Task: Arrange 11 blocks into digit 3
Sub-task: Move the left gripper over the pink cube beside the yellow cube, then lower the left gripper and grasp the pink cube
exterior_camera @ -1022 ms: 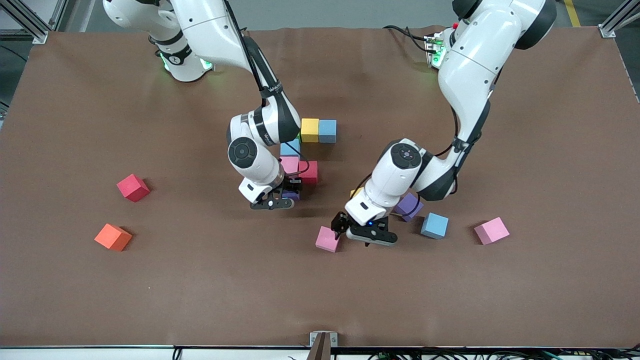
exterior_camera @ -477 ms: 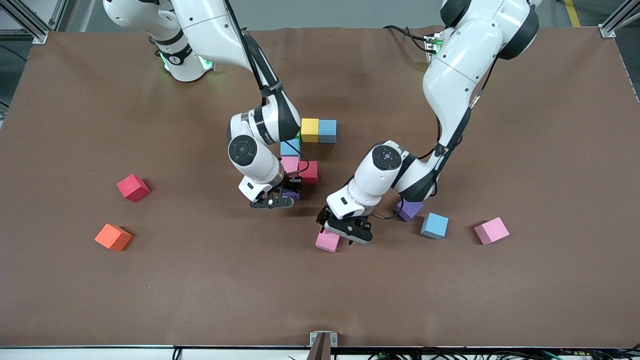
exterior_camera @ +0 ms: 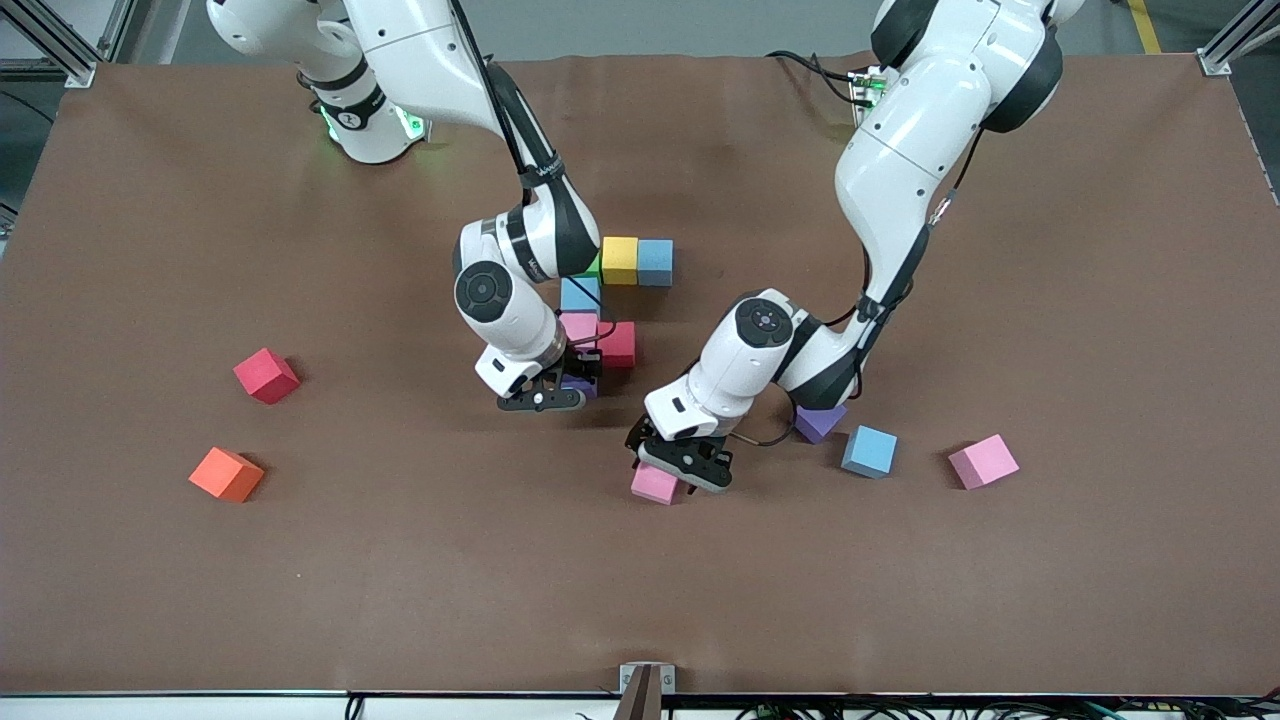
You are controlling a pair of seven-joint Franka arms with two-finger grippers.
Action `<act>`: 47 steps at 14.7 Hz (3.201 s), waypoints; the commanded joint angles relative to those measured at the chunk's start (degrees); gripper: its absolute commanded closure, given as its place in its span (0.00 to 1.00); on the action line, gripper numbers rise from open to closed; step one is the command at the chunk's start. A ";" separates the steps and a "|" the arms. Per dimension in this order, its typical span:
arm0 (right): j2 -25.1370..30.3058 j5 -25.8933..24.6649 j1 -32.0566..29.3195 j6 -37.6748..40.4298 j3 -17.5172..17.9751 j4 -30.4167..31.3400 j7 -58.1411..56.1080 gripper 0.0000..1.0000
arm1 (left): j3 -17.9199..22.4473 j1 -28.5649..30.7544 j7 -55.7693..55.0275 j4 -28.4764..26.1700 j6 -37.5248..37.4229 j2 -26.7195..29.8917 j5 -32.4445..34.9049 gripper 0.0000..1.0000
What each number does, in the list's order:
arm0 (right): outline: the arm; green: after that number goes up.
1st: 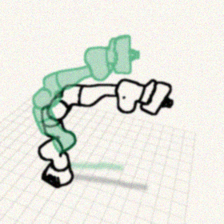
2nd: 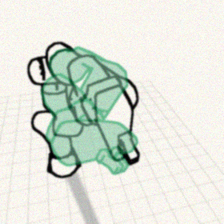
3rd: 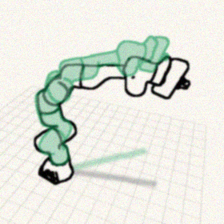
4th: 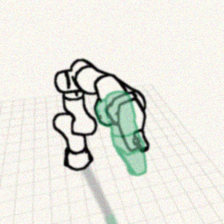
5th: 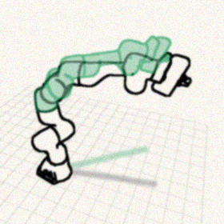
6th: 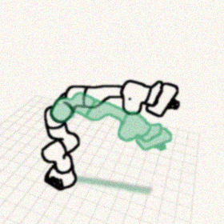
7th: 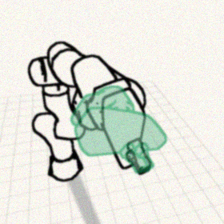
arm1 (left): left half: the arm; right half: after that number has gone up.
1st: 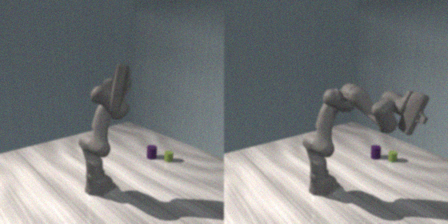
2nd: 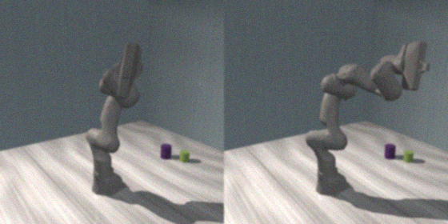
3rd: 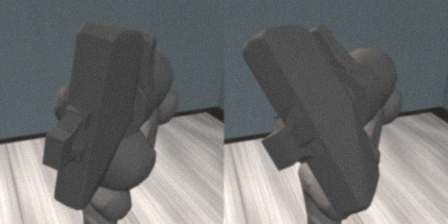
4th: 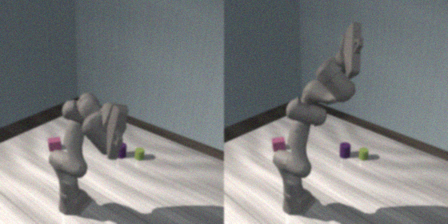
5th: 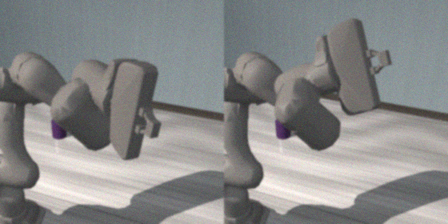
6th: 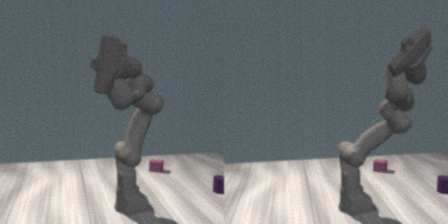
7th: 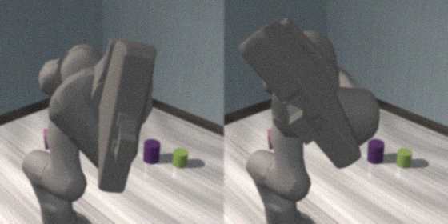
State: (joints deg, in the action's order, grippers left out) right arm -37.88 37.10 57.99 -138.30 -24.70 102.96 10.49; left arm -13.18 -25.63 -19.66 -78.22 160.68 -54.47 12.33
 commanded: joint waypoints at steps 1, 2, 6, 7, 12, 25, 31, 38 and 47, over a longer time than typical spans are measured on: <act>1.05 0.78 1.07 -0.22 -0.44 3.83 0.23 0.69 | 0.18 -0.47 0.32 1.58 0.69 -1.16 1.21 0.00; 1.14 0.78 1.07 -0.22 -0.44 3.83 0.23 0.70 | 0.18 -0.65 0.32 1.58 0.78 -1.16 1.21 0.00; 1.05 0.78 1.16 -0.22 -0.35 4.00 0.32 0.70 | 0.35 -0.82 2.59 1.58 0.95 -1.69 1.47 0.00; 1.14 0.78 1.16 -0.22 -0.35 4.18 0.32 0.70 | 0.35 -0.74 3.57 1.58 1.22 -1.95 1.47 0.00; 1.14 0.78 1.16 -0.04 -0.35 4.27 0.41 0.66 | 0.35 -0.74 3.75 1.58 2.01 -2.39 1.47 0.00; 1.84 0.78 0.63 0.49 -0.61 4.09 0.67 0.00 | 0.35 -0.65 3.93 1.32 2.98 -2.92 1.56 0.10; 1.75 0.86 0.46 0.57 -0.53 2.25 4.80 0.00 | 0.44 -0.65 3.84 1.14 2.98 -2.74 1.73 0.55; 1.49 0.95 0.89 0.49 -0.44 2.07 6.82 0.00 | 0.35 1.81 2.88 -0.35 1.66 0.33 1.30 0.71; 1.49 0.95 0.81 0.57 -0.26 0.67 8.06 0.00 | -2.54 1.81 -24.06 -0.35 -23.45 9.11 0.86 0.85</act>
State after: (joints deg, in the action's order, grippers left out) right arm -37.68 37.15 58.41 -137.74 -24.94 102.87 17.83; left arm -14.78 -23.87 -36.43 -77.01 142.68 -48.60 12.47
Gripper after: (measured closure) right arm 0.000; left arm 0.449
